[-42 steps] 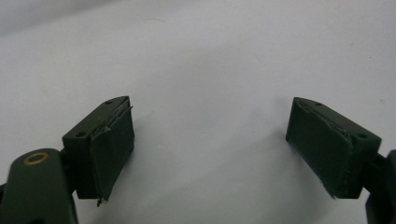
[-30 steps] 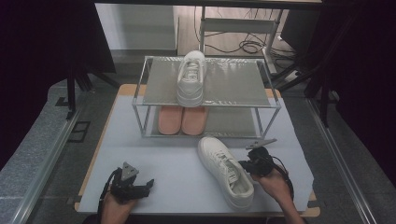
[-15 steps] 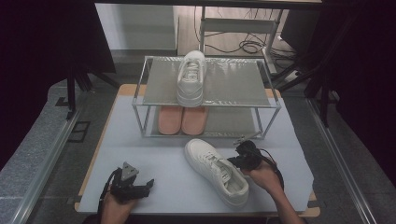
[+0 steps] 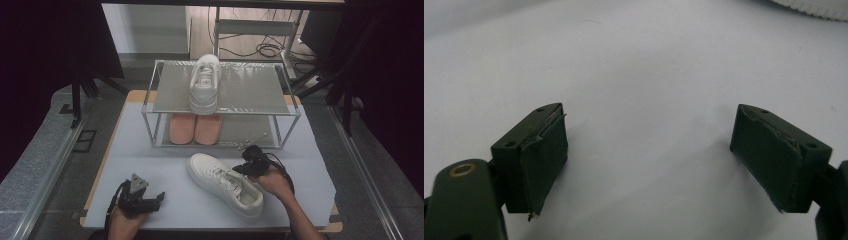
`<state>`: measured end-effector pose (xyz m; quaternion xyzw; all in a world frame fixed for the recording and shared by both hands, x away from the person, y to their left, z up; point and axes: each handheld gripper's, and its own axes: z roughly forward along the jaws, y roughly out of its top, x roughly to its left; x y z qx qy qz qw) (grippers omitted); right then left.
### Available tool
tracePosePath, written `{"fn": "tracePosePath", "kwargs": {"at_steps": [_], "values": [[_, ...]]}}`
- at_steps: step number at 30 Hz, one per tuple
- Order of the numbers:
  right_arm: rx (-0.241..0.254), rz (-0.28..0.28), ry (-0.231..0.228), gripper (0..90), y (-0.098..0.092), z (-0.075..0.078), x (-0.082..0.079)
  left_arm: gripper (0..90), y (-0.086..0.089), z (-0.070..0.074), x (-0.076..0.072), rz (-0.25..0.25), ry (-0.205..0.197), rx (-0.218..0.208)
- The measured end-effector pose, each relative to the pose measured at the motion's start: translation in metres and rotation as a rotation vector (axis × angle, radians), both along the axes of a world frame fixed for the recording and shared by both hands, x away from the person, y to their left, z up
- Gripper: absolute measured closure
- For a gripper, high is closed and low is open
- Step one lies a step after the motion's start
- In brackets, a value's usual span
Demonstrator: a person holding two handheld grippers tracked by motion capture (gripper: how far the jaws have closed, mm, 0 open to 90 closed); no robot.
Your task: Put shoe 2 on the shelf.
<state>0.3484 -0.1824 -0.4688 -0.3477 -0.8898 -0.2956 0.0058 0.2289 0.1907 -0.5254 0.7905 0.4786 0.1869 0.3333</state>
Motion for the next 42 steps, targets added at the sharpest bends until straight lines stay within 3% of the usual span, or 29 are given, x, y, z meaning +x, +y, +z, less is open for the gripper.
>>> {"fn": "tracePosePath", "kwargs": {"at_steps": [9,13,17,28,37,42], "values": [[0.012,0.017,0.019,89.9,0.012,0.0,0.007,15.3,0.0,0.0,0.0,0.0,0.0,0.0],[0.001,0.009,0.012,84.5,0.011,0.0,0.008,15.4,0.0,0.0,0.0,0.0,-0.001,0.0],[-0.043,-0.009,-0.023,75.1,0.002,0.002,0.006,15.4,0.0,0.0,0.0,0.001,-0.002,0.0],[-0.025,-0.047,-0.066,63.1,-0.032,0.025,-0.006,15.5,0.0,0.0,-0.001,0.002,-0.003,0.0],[-0.007,-0.069,-0.056,58.2,-0.055,0.04,-0.024,15.5,0.0,0.0,-0.001,0.002,-0.003,0.0],[0.021,-0.046,-0.05,57.5,-0.061,0.051,-0.035,15.5,0.0,0.0,-0.001,0.002,-0.003,0.0]]}}
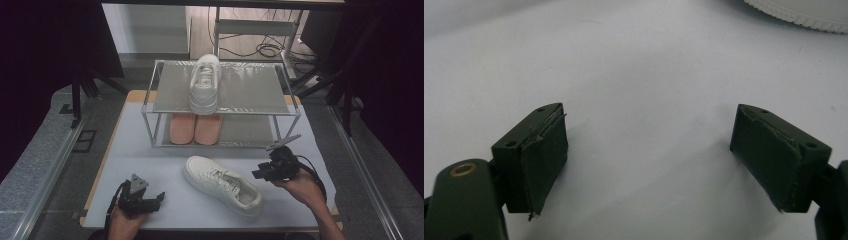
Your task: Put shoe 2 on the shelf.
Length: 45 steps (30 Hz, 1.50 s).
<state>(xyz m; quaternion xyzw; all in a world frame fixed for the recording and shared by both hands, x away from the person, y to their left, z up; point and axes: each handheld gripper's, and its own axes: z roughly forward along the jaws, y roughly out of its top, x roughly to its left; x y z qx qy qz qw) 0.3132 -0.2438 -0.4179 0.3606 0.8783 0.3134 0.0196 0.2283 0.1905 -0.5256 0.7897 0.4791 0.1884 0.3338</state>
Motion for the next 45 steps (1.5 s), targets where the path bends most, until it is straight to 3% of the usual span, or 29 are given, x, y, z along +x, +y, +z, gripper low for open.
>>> {"fn": "tracePosePath", "kwargs": {"at_steps": [10,19,24,31,45], "values": [[-0.02,0.101,0.012,57.8,0.02,0.004,-0.014,15.5,0.0,0.0,0.0,0.002,-0.003,-0.003],[-0.134,0.162,0.046,57.2,0.044,-0.01,-0.008,15.5,0.0,0.0,0.0,0.0,0.0,0.0],[-0.157,0.186,0.065,65.7,0.049,-0.015,-0.006,15.5,0.0,0.0,0.0,0.0,0.001,0.0],[-0.183,0.176,0.056,75.6,0.05,-0.012,-0.007,15.5,0.0,0.0,0.0,0.0,0.001,0.0],[-0.066,0.098,0.148,81.2,0.04,-0.01,0.003,15.5,0.0,0.0,0.0,0.0,0.001,0.0]]}}
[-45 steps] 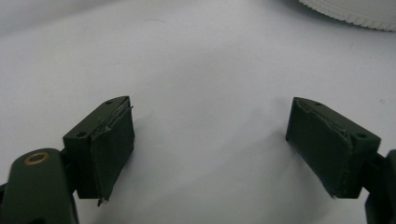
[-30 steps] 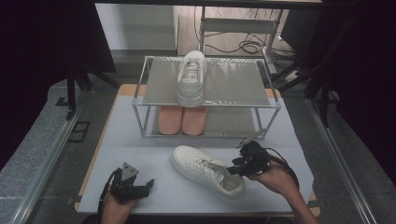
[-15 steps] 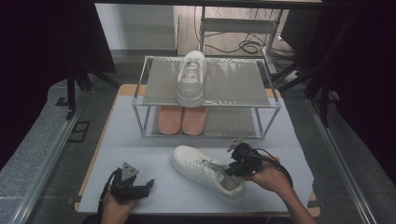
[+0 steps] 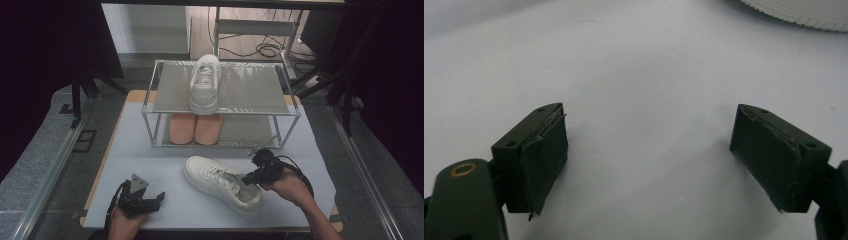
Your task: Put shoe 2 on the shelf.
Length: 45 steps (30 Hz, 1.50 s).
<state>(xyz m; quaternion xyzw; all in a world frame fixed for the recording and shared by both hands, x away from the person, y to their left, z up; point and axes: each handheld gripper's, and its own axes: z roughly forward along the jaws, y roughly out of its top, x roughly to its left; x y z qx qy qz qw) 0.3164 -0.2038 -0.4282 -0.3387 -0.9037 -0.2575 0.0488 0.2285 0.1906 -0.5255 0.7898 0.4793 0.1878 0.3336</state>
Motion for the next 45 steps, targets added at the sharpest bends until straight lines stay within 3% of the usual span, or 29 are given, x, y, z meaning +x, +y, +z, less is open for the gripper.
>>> {"fn": "tracePosePath", "kwargs": {"at_steps": [8,10,11,18,27,45], "values": [[0.109,-0.066,0.092,82.1,-0.013,0.002,0.01,15.5,0.0,0.0,0.0,0.0,0.001,0.0],[0.117,-0.069,0.103,82.2,-0.015,0.002,0.011,15.5,0.0,0.0,0.0,0.0,0.001,0.0],[0.149,-0.088,0.125,82.3,-0.02,0.001,0.013,15.5,0.0,0.0,0.0,0.0,0.001,0.0],[0.231,-0.141,0.168,82.4,-0.035,0.004,0.015,15.5,0.0,0.0,0.0,-0.001,0.002,0.0],[0.337,-0.152,0.181,82.5,-0.048,0.019,0.009,15.4,0.0,0.0,0.0,0.0,0.001,-0.001],[0.474,-0.184,0.173,82.6,-0.074,0.063,-0.008,15.5,0.0,0.0,0.0,0.0,-0.003,0.0]]}}
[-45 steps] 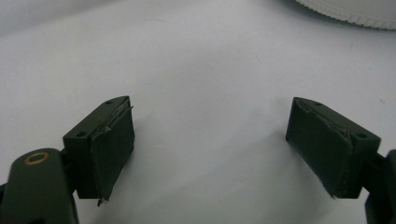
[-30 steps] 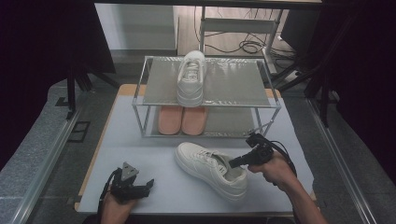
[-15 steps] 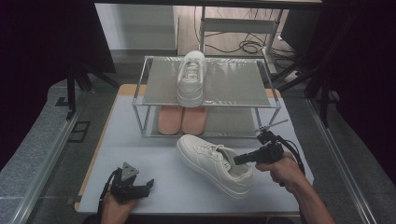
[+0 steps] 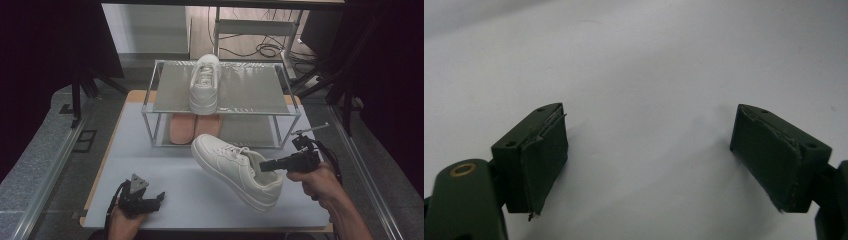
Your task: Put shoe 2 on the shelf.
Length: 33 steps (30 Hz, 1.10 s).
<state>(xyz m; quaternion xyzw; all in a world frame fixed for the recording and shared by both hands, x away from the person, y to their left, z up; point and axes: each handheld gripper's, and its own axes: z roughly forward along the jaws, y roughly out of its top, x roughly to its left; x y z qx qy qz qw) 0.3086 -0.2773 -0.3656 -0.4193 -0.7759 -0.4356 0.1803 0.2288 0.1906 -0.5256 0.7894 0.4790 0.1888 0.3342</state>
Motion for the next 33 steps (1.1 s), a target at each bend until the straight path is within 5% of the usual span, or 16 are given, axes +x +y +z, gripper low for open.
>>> {"fn": "tracePosePath", "kwargs": {"at_steps": [21,33], "values": [[0.119,-0.16,-0.021,83.0,-0.048,0.046,-0.009,15.5,0.0,0.0,0.0,-0.002,0.003,0.0],[0.132,-0.303,-0.042,83.1,-0.059,0.063,0.008,15.5,0.0,0.0,0.0,-0.003,0.004,0.002]]}}
